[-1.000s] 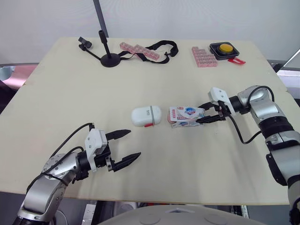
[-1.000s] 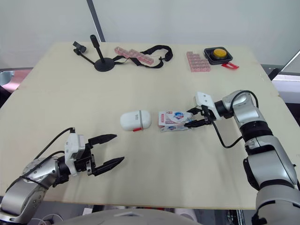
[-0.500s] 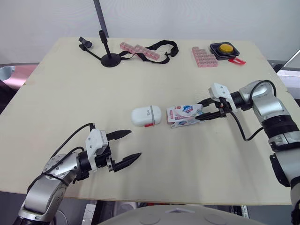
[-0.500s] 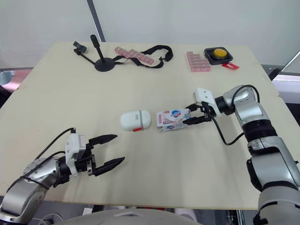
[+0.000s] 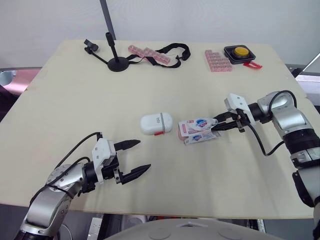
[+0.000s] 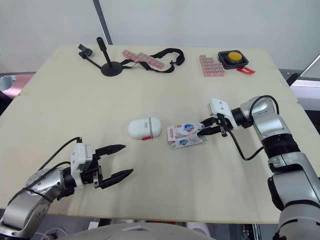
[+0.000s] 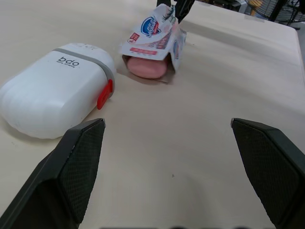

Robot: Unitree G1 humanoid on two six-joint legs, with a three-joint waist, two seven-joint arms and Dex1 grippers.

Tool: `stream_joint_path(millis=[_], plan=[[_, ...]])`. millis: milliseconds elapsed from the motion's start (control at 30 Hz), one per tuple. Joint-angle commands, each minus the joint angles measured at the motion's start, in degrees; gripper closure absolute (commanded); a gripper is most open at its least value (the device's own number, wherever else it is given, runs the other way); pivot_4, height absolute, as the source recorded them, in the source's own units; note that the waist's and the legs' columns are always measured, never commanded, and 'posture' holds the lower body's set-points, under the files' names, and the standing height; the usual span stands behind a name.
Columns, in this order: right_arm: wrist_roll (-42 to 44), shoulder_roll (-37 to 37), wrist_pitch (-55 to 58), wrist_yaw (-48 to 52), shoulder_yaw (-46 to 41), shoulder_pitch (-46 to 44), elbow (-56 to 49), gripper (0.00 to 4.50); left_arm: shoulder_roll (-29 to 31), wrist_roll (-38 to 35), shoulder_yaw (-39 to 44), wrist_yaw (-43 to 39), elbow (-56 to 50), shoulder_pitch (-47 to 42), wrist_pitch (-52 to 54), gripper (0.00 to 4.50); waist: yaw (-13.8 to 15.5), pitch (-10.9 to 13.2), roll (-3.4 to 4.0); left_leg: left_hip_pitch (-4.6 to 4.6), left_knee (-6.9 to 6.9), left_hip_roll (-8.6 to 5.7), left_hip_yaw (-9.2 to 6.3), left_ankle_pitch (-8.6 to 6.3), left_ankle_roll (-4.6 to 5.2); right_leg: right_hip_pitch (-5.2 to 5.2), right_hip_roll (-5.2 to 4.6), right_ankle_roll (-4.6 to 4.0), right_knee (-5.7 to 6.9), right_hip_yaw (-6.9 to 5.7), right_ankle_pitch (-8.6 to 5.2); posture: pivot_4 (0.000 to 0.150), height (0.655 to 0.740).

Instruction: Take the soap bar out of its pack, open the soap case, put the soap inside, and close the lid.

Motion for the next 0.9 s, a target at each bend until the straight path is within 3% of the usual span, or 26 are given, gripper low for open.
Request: stream_joint_path(millis=[33,400,900], plan=[[1.28,-1.01,0.26,1.46,-2.11,0.42,-1.69,3.24,0.04,0.15,0.54,-0.31,-0.19,0.13,-1.4,0.0,-0.01,0.0,0.0,0.0,0.0,0.0,0.0,0.0,0.0,0.0,0.0,0.0,0.0,0.0,0.0,0.15,0.7395],[1.94,-2.24,1.49,-0.54,-5.08,-0.76,-3.28,3.24,0.15,0.47,0.72,-0.27,0.13,0.95,-2.15,0.0,0.08,0.0,0.0,-0.01,0.0,0.0,0.0,0.0,0.0,0.0,0.0,0.0,0.0,0.0,0.0,0.15,0.7395],[2.97,-7.02,3.03,-5.0,-10.13,4.5,-15.01,3.24,0.16,0.62,0.21,-0.61,1.22,0.11,-2.21,0.0,0.24,-0.01,0.01,0.03,0.0,0.0,0.0,0.0,0.0,0.0,0.0,0.01,0.01,0.11,0.0,0.15,0.7395]])
